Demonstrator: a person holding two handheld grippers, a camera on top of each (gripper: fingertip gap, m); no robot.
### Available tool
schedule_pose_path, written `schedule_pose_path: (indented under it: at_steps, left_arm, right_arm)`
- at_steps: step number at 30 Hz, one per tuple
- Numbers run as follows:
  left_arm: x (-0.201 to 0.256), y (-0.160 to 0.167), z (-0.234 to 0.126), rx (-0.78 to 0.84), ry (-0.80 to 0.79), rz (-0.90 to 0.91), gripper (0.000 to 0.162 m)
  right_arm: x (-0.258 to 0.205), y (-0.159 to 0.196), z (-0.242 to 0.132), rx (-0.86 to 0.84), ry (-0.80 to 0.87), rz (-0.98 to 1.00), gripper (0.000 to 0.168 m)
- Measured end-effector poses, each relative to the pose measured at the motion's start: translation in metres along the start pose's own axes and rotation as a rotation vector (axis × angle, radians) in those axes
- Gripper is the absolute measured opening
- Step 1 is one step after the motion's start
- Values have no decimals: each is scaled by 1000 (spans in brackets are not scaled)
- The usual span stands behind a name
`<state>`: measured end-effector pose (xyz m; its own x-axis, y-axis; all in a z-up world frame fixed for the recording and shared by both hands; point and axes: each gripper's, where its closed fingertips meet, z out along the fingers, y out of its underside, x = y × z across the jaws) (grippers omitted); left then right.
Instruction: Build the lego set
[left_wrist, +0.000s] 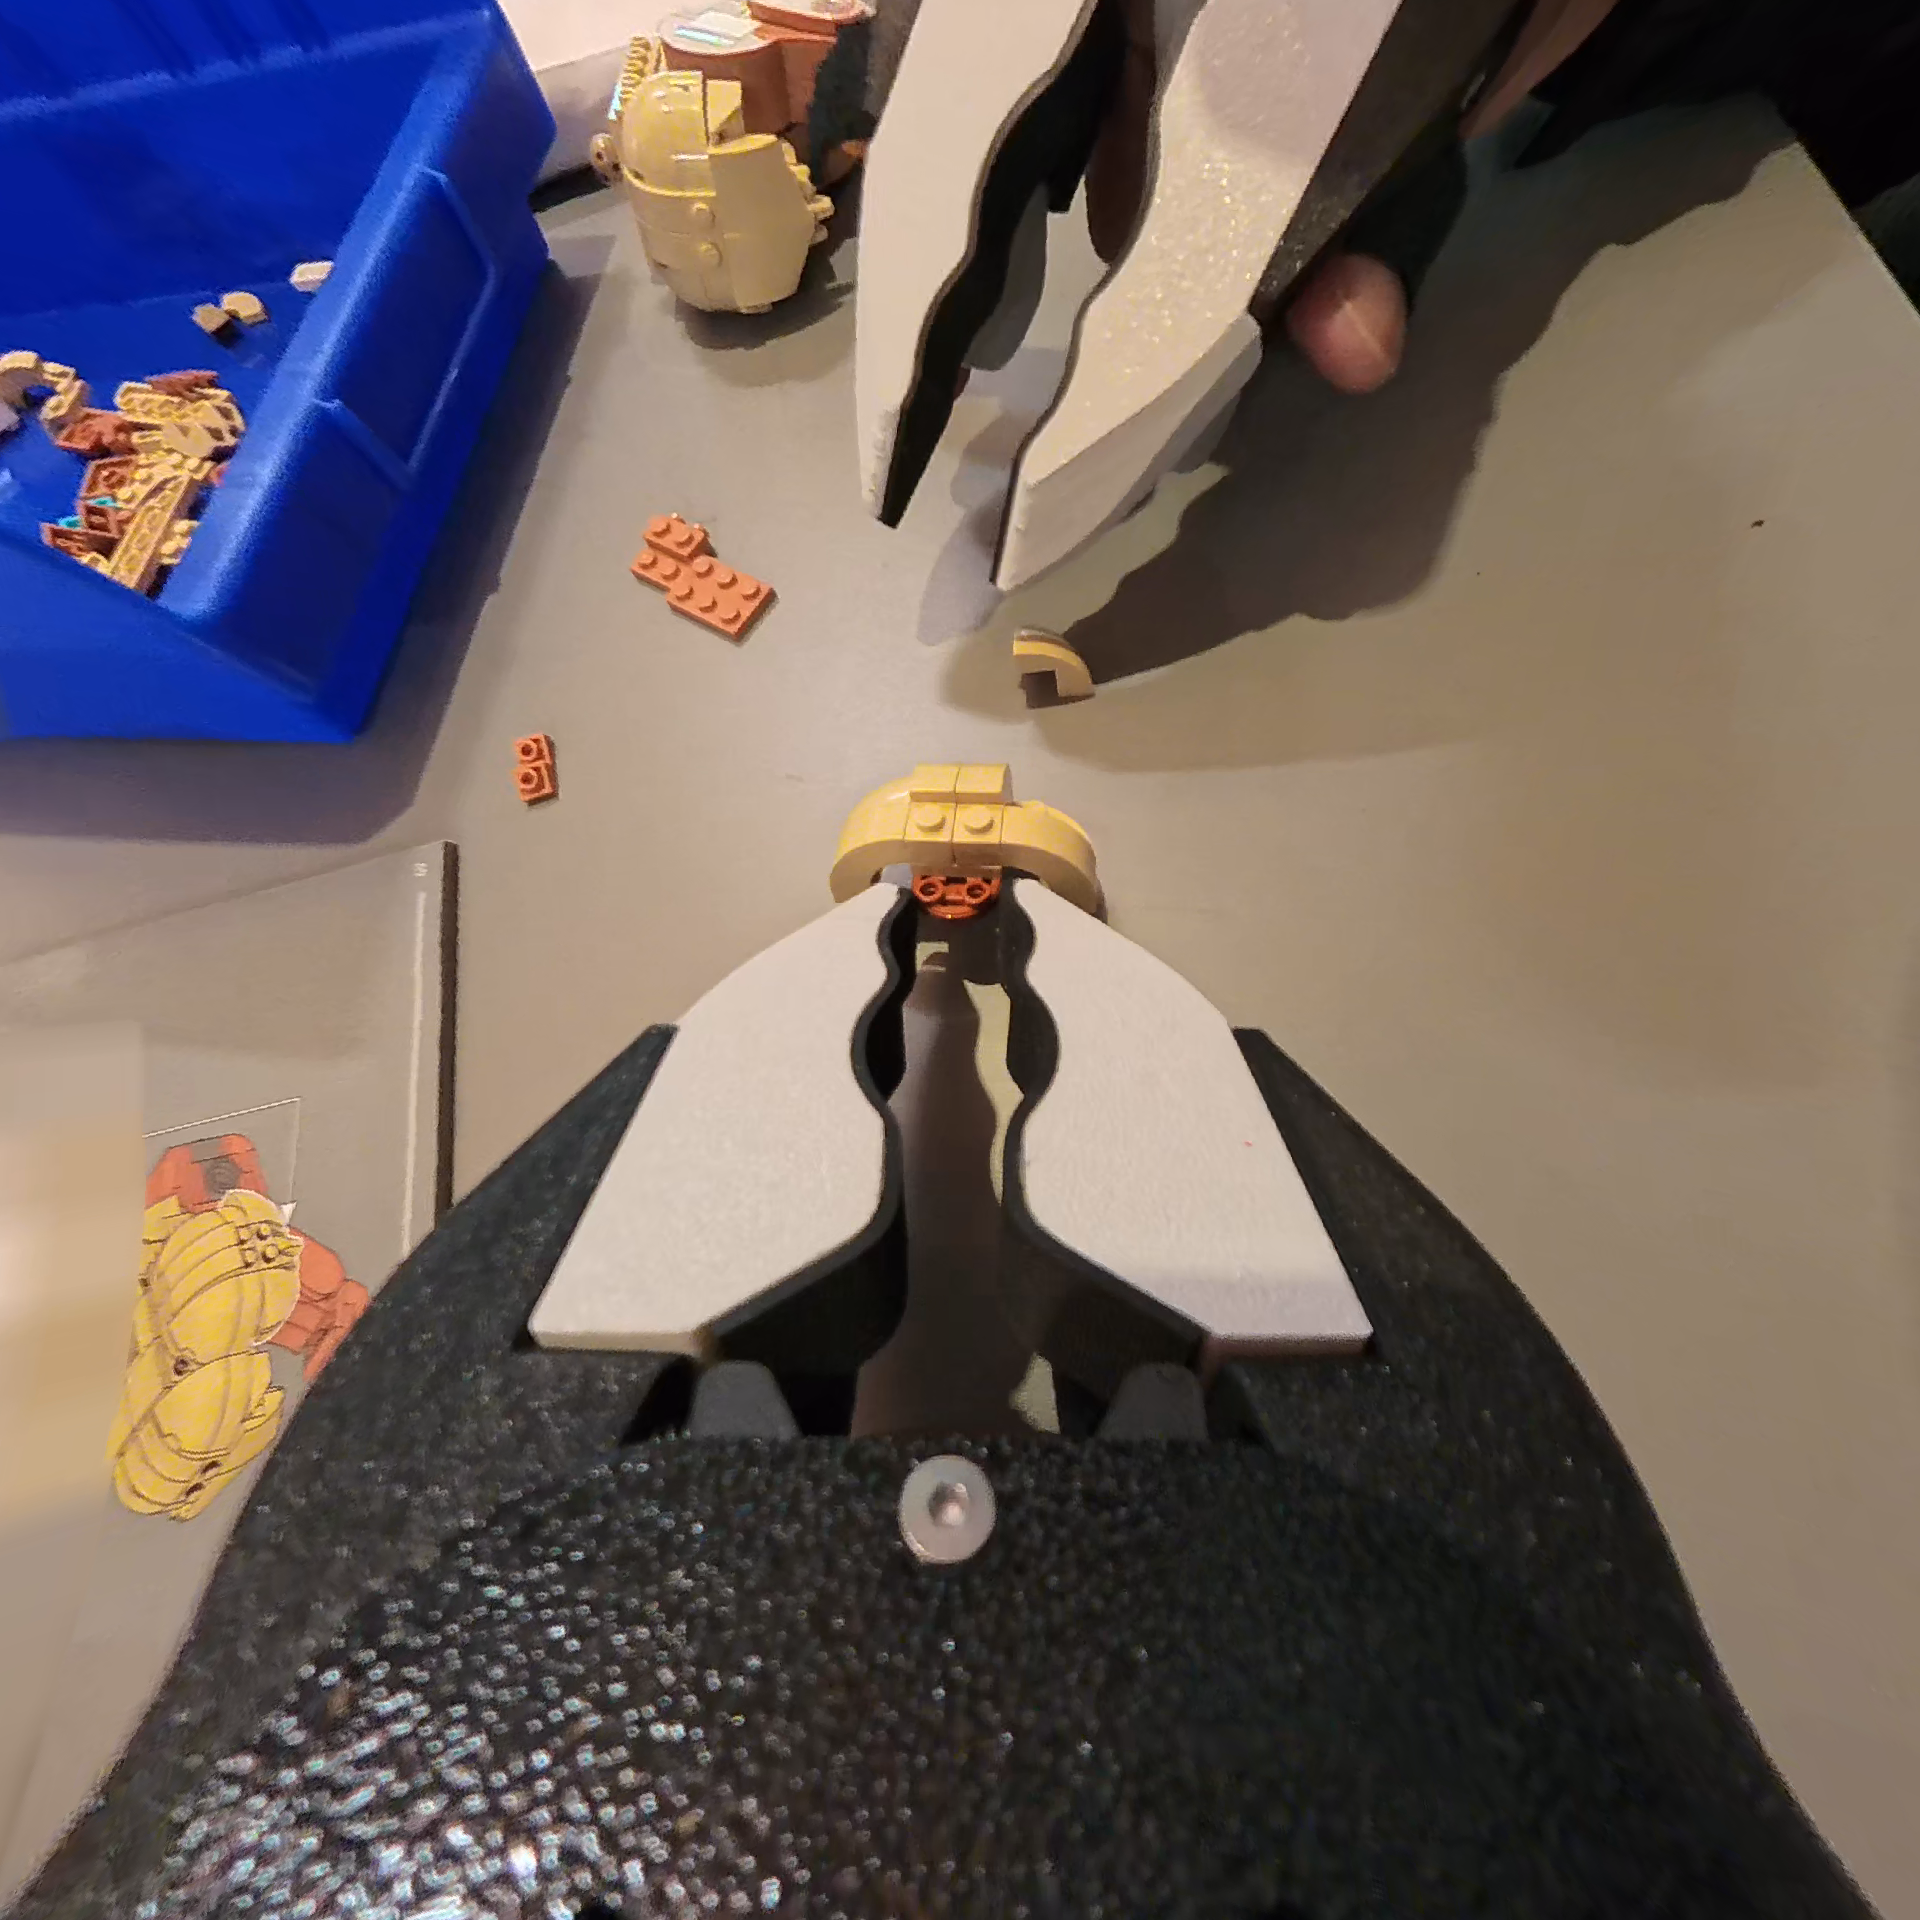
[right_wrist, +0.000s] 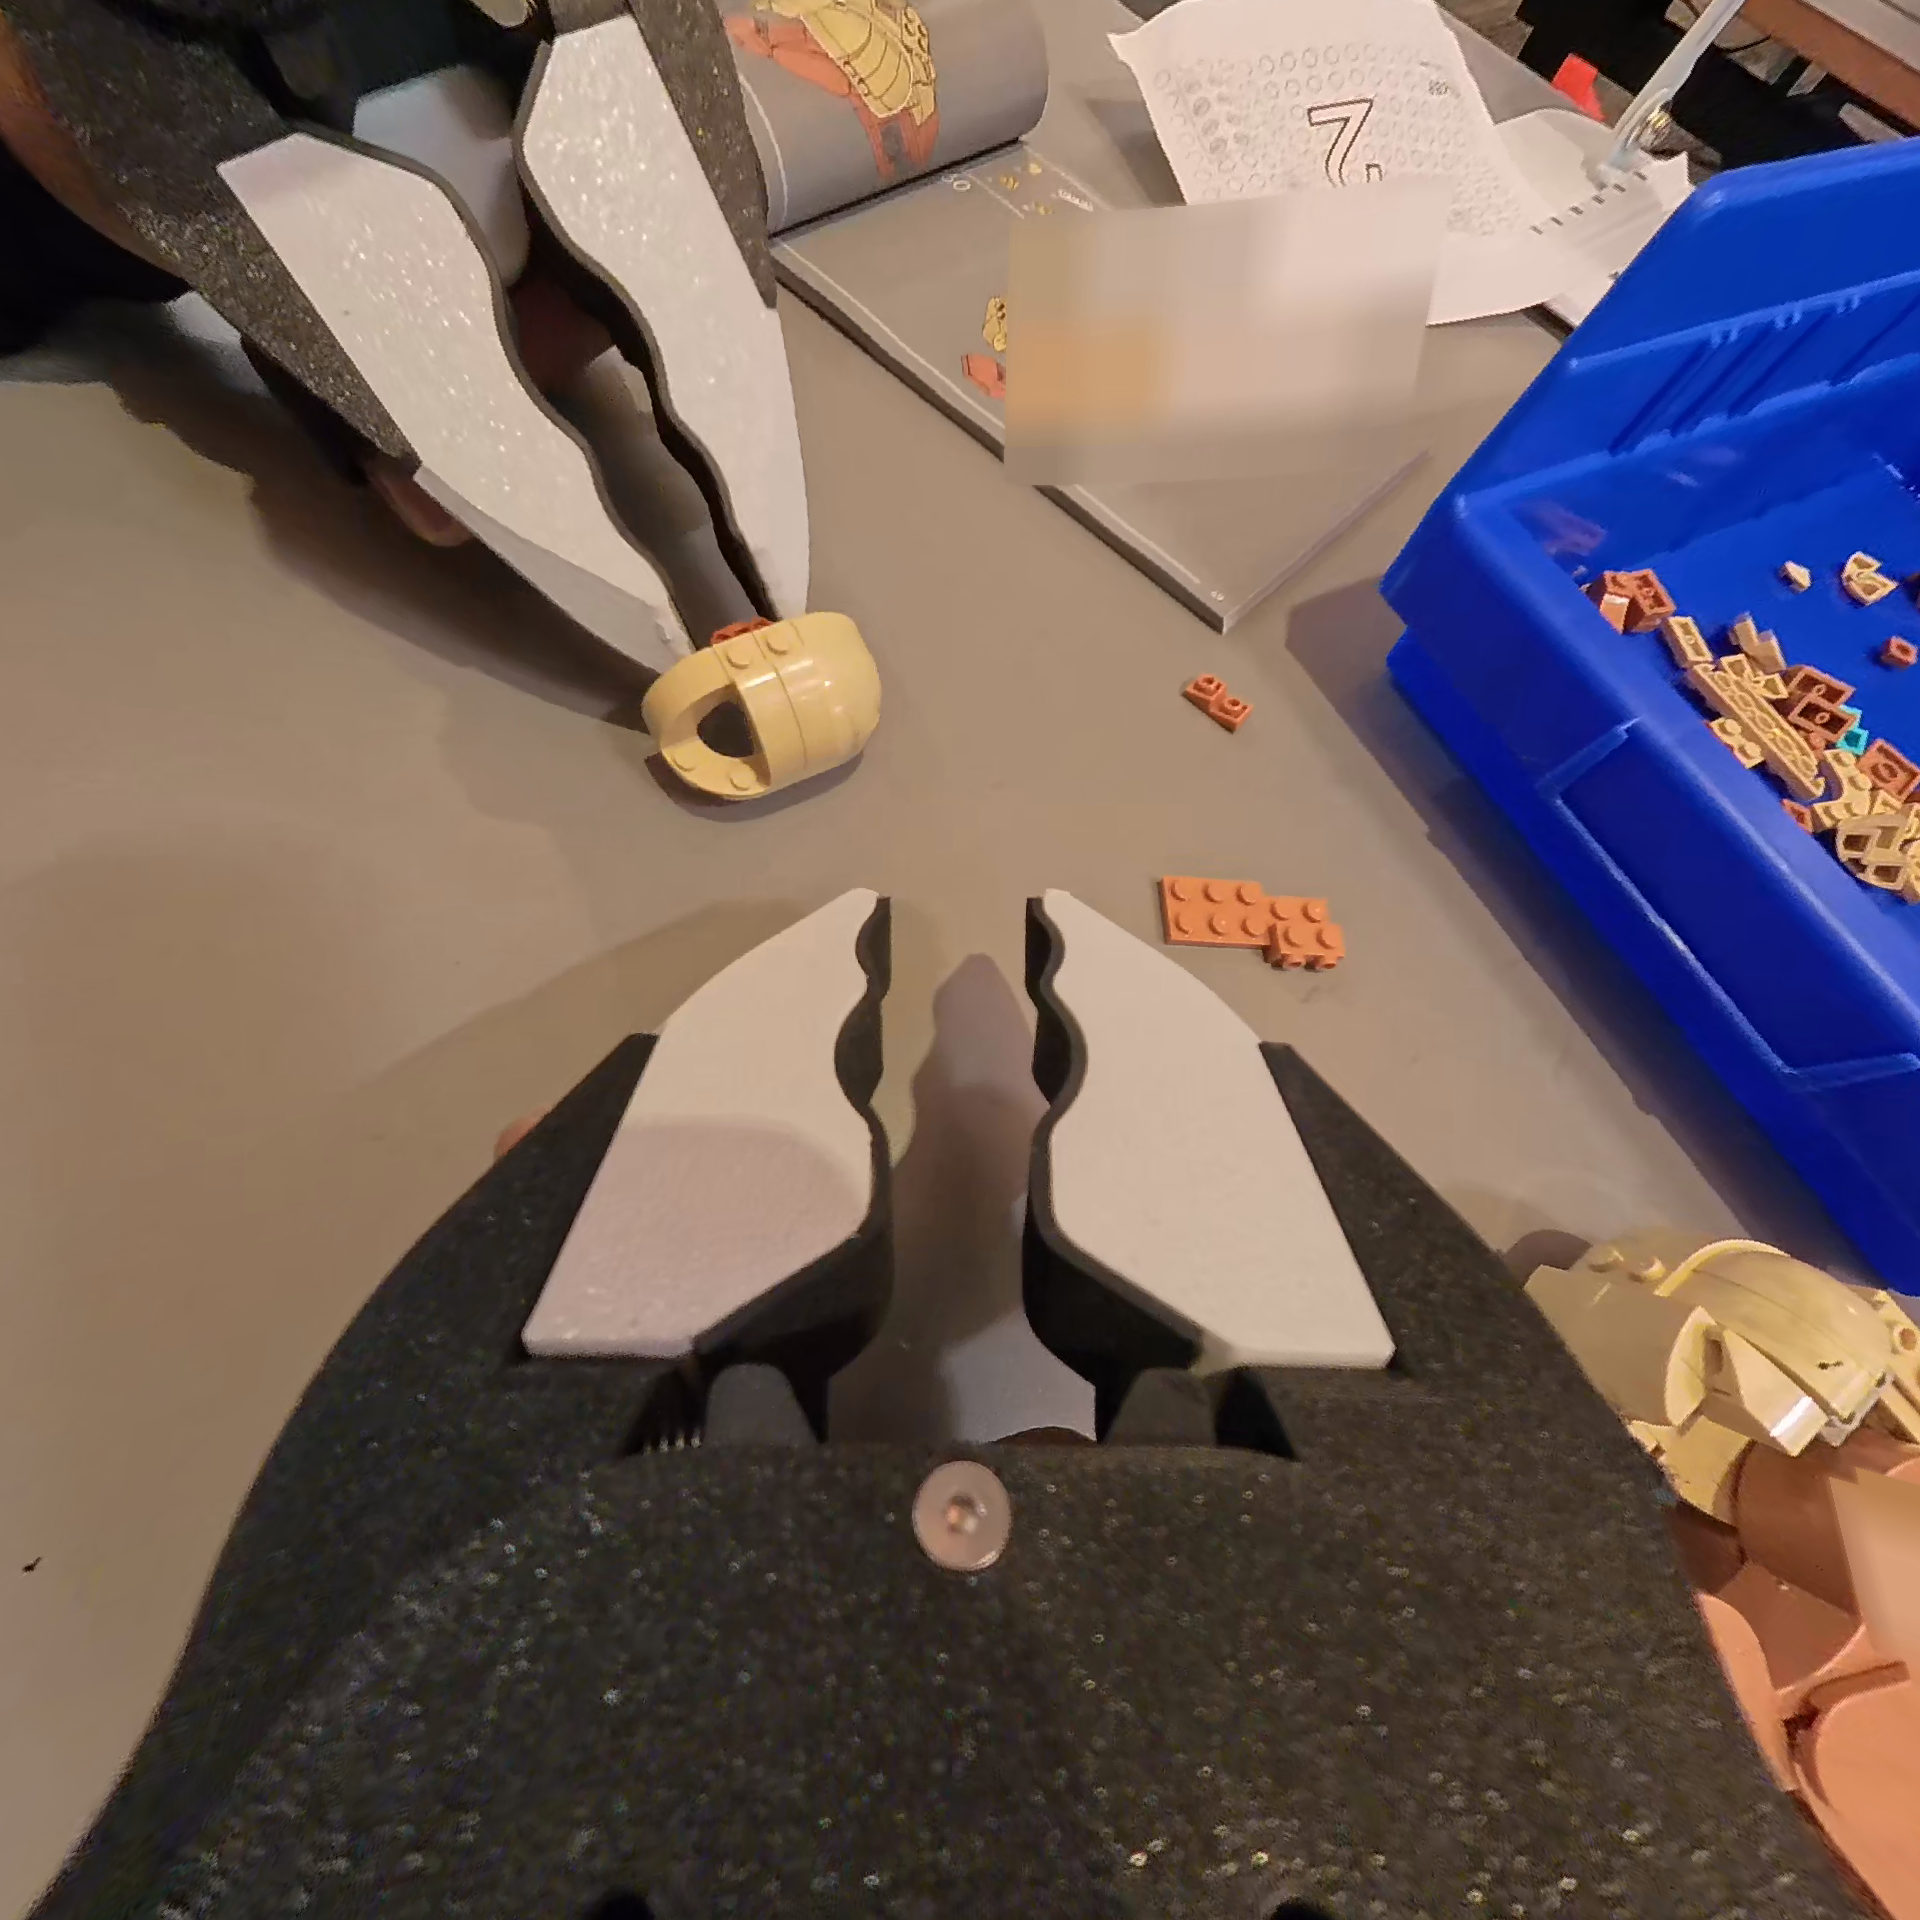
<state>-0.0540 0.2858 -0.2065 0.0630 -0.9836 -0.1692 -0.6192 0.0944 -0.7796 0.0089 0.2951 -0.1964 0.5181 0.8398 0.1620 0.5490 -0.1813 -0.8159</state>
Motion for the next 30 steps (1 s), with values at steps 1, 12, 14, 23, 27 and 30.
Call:
schedule_pose_path:
  at_steps: [1,12,14,23,27,30]
  left_arm:
    - [-1,0,0,1,-2,-4,14]
    - [-12,-10,-8,89,-11,-178,14]
    - [-15,-13,-11,122,-4,-235,14]
    - [-28,-31,-30,321,41,-428,14]
    - [-29,-30,-30,320,29,-434,14]
    - [-30,-29,-29,309,7,-425,14]
  right_arm:
    - [0,0,0,0,0,-2,24]
    - [-2,-2,0,13,-6,-19,30]
    - [-2,-2,0,14,-4,-22,30]
    - [-6,0,1,0,-15,-33,33]
    - [-6,0,1,1,-16,-35,33]
    - [-7,0,2,-8,-10,-49,33]
